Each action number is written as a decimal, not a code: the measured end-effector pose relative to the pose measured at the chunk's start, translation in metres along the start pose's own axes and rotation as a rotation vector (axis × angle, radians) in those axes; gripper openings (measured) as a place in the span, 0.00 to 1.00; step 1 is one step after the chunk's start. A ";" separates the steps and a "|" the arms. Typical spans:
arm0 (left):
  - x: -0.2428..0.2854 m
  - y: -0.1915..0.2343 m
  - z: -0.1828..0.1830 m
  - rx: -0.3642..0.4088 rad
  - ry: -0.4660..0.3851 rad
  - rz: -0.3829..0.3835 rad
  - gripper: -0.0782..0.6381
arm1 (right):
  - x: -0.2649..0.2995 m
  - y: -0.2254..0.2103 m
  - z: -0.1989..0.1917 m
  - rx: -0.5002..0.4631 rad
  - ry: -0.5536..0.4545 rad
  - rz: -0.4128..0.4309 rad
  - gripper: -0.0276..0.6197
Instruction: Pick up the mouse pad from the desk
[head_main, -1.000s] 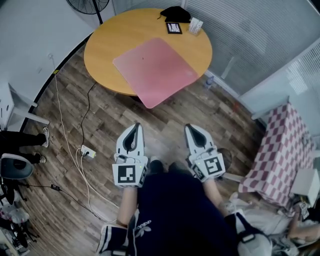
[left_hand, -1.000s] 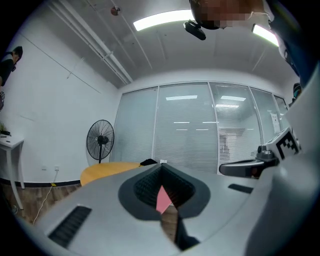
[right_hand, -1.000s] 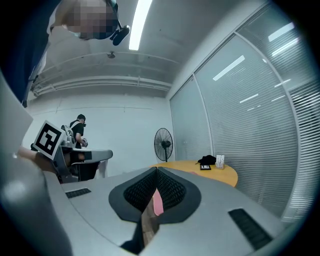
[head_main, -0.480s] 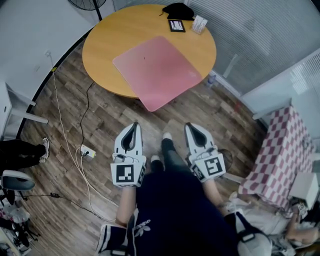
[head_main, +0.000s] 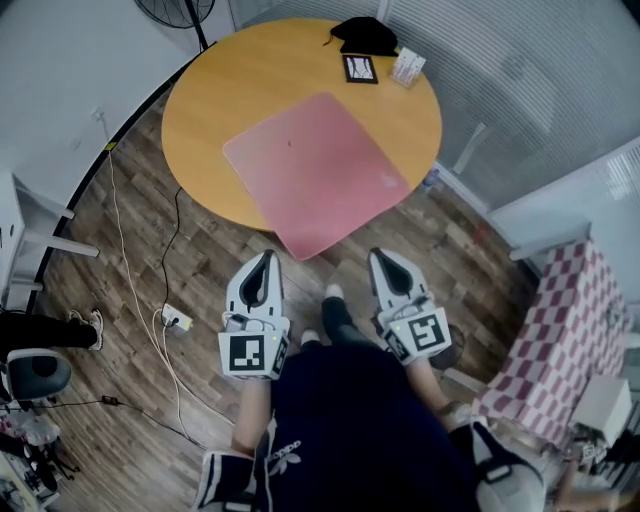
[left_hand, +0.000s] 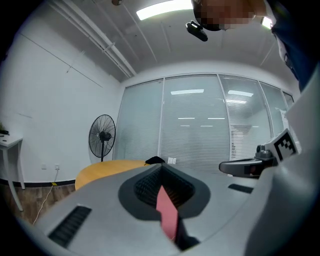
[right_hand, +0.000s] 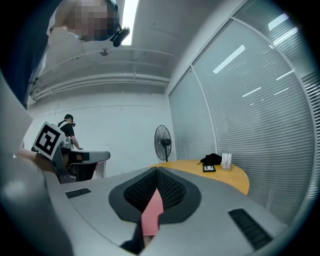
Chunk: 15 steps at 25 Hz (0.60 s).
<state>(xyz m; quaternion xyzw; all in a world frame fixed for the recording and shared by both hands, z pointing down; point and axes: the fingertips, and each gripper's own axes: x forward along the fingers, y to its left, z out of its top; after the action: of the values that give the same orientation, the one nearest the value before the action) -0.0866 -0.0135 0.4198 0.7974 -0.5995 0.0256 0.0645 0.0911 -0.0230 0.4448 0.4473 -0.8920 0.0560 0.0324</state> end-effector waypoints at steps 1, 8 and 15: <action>0.008 0.002 0.001 0.006 0.000 0.006 0.11 | 0.008 -0.008 0.003 -0.005 0.000 0.004 0.05; 0.062 0.016 0.013 0.020 -0.011 0.067 0.11 | 0.057 -0.051 0.018 -0.006 -0.014 0.060 0.05; 0.089 0.023 0.011 -0.014 -0.016 0.121 0.11 | 0.079 -0.079 0.014 -0.013 0.017 0.092 0.05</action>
<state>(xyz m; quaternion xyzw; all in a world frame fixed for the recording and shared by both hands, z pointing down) -0.0845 -0.1057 0.4214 0.7594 -0.6472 0.0192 0.0636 0.1071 -0.1341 0.4451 0.4053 -0.9116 0.0554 0.0406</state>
